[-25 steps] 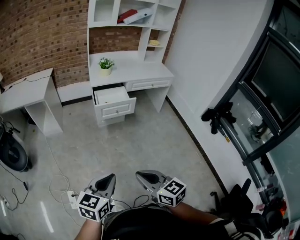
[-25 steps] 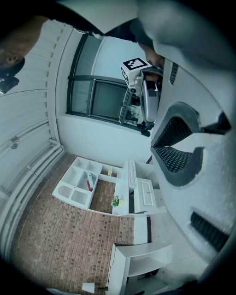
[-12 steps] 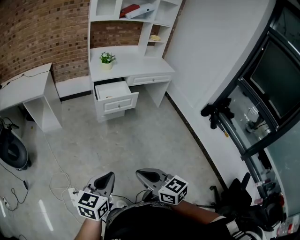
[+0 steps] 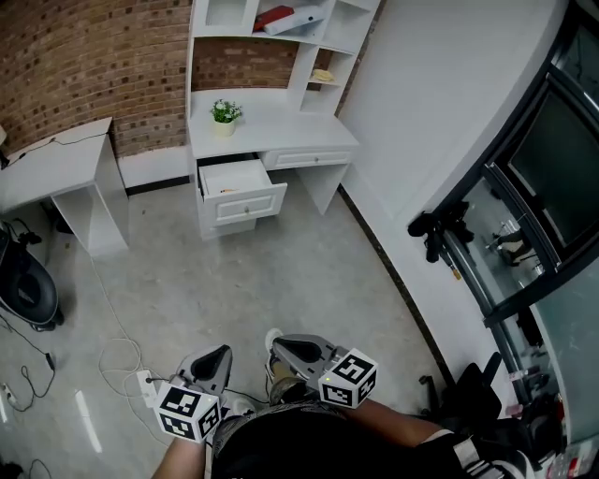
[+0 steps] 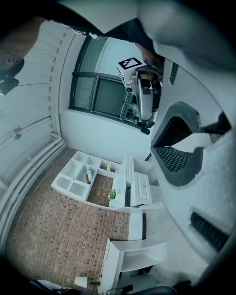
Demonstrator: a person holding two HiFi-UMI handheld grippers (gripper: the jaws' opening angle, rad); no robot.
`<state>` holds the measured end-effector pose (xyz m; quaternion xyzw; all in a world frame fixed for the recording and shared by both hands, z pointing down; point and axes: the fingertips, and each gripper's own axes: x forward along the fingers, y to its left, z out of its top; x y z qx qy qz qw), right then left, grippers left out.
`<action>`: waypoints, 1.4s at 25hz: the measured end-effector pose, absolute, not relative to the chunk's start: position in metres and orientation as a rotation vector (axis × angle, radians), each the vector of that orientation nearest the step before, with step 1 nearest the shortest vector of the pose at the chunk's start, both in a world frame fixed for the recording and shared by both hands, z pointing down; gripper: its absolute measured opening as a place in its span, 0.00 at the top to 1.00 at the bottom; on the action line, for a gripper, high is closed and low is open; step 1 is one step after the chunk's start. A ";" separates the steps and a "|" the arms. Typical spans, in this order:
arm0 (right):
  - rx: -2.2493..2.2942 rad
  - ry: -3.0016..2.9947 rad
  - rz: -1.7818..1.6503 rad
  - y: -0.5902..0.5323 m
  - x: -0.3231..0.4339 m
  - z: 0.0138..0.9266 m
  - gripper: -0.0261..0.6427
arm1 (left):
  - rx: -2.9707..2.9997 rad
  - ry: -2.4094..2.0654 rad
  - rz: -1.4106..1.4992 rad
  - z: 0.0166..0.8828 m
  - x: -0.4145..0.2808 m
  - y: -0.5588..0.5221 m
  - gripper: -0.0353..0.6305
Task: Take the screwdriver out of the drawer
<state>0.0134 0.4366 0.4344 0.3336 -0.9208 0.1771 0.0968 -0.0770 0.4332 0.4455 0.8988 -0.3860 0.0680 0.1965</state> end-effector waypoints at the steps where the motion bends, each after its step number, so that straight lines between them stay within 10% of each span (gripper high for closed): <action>1: 0.981 -2.731 0.527 0.434 0.012 0.435 0.96 | 2.513 -1.089 0.190 0.446 -0.078 0.431 0.92; 35: 0.960 -2.818 0.638 0.168 0.066 0.431 0.96 | 2.467 -1.164 0.230 0.429 -0.027 0.184 0.92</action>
